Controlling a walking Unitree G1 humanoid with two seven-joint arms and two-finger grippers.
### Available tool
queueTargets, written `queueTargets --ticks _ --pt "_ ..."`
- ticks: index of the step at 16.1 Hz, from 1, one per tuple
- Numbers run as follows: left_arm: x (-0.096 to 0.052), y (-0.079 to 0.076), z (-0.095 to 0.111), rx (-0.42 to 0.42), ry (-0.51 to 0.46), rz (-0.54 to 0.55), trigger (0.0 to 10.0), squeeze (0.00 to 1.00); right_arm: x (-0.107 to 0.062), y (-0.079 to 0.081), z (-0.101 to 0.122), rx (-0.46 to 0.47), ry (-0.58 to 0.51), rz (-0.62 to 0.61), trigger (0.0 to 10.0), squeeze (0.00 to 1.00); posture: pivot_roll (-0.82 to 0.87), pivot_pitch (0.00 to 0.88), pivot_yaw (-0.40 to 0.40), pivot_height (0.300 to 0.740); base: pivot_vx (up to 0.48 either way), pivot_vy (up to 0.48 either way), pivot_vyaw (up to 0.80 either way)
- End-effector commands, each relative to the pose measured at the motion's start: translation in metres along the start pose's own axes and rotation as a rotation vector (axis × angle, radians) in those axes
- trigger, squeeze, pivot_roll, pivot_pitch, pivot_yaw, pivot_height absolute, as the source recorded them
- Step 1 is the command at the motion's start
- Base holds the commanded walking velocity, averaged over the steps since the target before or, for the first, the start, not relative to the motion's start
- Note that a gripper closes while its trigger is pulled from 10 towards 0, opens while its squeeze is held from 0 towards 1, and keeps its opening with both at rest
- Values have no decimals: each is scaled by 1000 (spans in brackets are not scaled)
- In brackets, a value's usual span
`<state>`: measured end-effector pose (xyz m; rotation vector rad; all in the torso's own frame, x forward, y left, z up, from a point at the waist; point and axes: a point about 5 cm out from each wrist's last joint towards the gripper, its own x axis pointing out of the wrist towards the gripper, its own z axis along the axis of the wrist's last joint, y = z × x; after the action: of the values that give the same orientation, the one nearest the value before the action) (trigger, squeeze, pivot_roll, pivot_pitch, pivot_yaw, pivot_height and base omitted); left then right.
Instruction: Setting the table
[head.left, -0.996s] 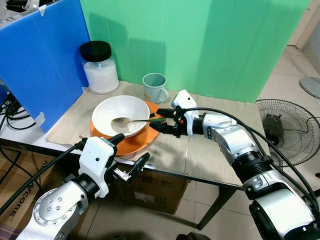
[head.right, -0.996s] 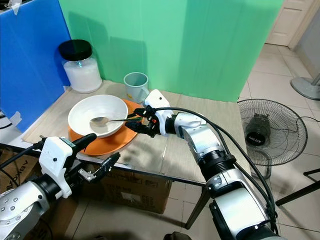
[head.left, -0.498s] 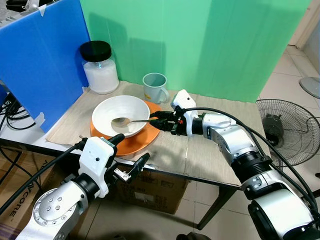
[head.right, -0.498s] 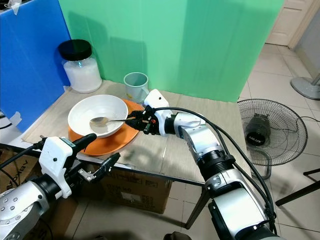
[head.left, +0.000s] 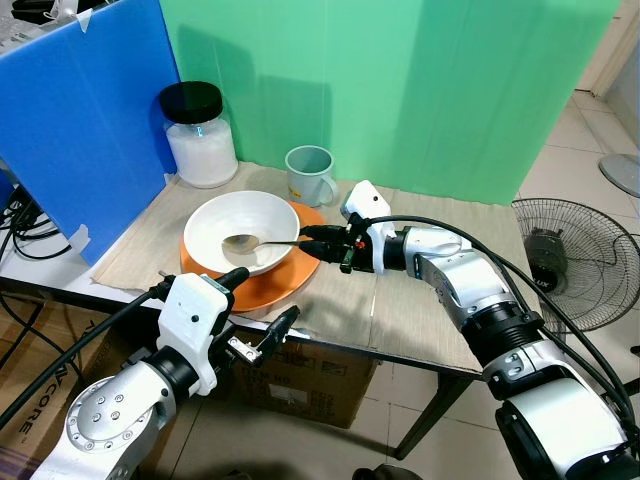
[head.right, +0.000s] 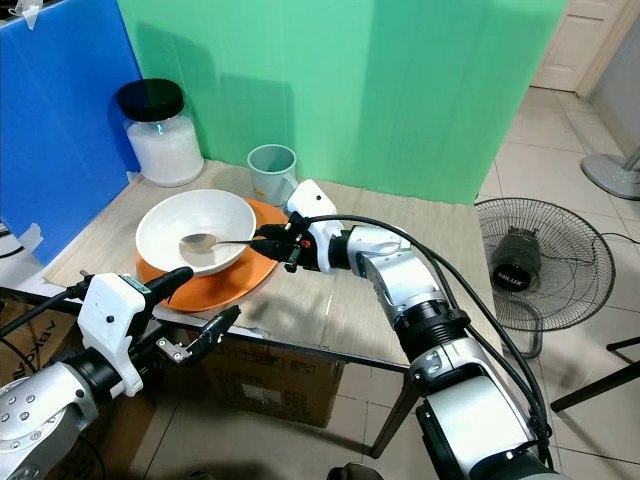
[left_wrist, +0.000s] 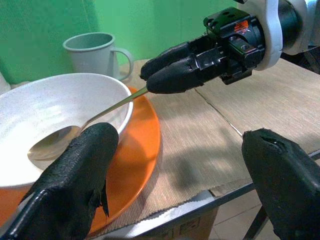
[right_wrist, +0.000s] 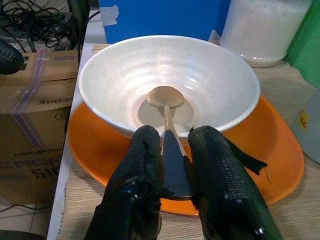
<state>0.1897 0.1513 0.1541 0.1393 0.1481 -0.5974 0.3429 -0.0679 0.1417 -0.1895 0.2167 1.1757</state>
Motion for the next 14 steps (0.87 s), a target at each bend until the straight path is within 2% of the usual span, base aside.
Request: queueTargets --ticks 1,2,4,9,10,12,13,14 --pt "1 -1 0 1 3 -15 10000 0 0 -2 6 -14 -17 -1 0 0 -20 16 -4 740 0 0 0" --pt "1 -1 1 3 2 -14 10000 0 0 -3 9 -13 -37 -12 0 0 -17 13 -3 740 0 0 0" --pt "0 1 1 9 3 -7 10000 0 -5 -7 26 24 -148 -53 0 0 -14 9 -1 740 0 0 0" --pt "0 2 2 16 4 -5 10000 0 -20 -9 43 49 -252 -90 0 0 -15 6 5 740 0 0 0" --pt "0 3 2 22 2 4 10000 0 -26 -7 45 47 -273 -103 9765 0 -16 7 5 740 0 0 0" --pt "0 7 1 43 -1 59 10000 0 -39 -2 48 73 -361 -146 10000 0 -22 9 8 740 0 0 0" --pt "0 11 -2 55 13 119 10000 0 -48 6 45 102 -416 -171 10000 0 -29 9 15 740 0 0 0" --pt "1 13 -4 60 20 144 10000 0 -52 10 43 106 -432 -180 10000 0 -30 9 16 740 0 0 0"
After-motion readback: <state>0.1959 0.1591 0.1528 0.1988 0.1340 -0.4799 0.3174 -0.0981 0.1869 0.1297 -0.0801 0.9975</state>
